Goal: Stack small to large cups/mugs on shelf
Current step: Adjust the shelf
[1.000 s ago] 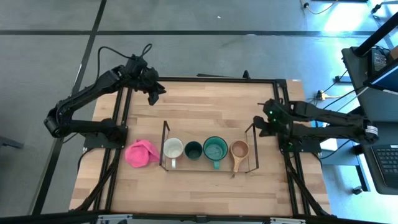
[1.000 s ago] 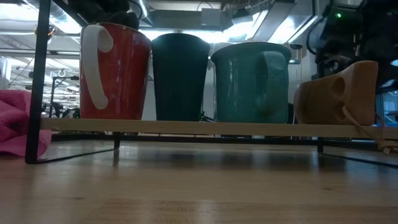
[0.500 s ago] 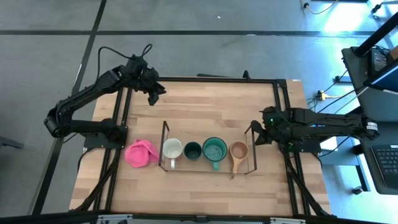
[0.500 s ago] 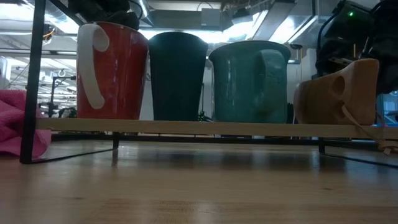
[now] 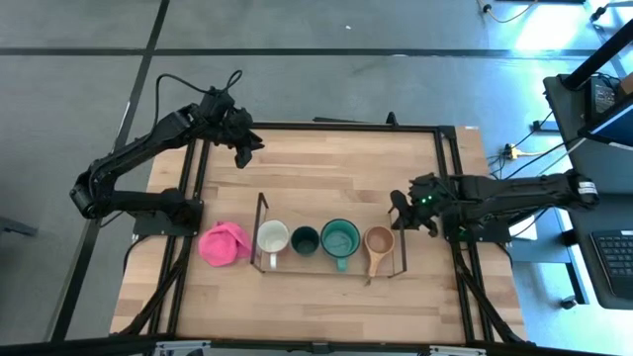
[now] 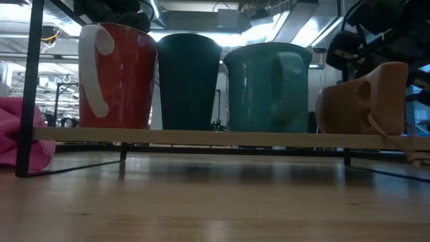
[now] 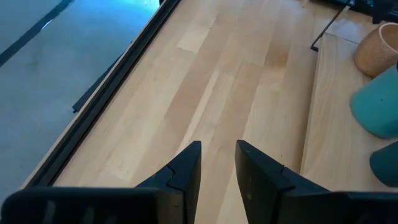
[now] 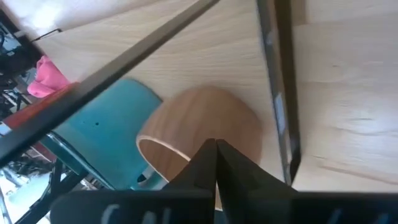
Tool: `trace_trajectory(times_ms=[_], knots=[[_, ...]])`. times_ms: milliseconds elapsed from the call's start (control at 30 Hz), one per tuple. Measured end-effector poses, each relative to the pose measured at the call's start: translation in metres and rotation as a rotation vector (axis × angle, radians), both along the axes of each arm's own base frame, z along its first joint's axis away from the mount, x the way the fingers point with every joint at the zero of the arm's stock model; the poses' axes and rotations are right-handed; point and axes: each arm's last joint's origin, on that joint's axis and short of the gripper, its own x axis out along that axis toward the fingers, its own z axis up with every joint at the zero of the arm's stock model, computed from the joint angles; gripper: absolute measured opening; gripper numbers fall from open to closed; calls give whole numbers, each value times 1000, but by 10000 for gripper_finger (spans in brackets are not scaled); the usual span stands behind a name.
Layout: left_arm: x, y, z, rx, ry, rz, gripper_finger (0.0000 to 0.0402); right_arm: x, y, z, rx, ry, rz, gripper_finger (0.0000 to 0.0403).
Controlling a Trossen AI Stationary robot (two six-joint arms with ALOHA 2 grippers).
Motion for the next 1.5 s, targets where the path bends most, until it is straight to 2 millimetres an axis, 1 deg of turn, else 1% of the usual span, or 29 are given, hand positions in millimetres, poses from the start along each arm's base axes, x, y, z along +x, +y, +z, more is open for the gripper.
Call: trace_trajectory(times_ms=[100,267,533,733,867,1100,1200,1433,1500], knots=[[0,0,0,5,1,-5,93,5,1,-1,7,-9,-4,10],[0,0,0,6,2,-5,93,9,1,-2,-24,-7,-24,10],[0,0,0,8,3,-8,93,7,0,-4,-59,14,-67,10],[0,0,0,6,5,-8,93,7,-4,-4,-163,33,-169,10],[0,0,0,6,5,-8,93,9,-7,4,-233,7,-231,10],[0,0,0,23,11,-24,93,8,-6,10,-213,14,-204,10],[0,0,-1,19,14,-24,93,6,-4,13,-211,54,-190,10],[-1,-1,-2,8,27,-25,93,-3,7,31,-176,157,-161,10],[-1,-1,-2,12,28,-29,93,-4,10,35,-158,163,-161,10]])
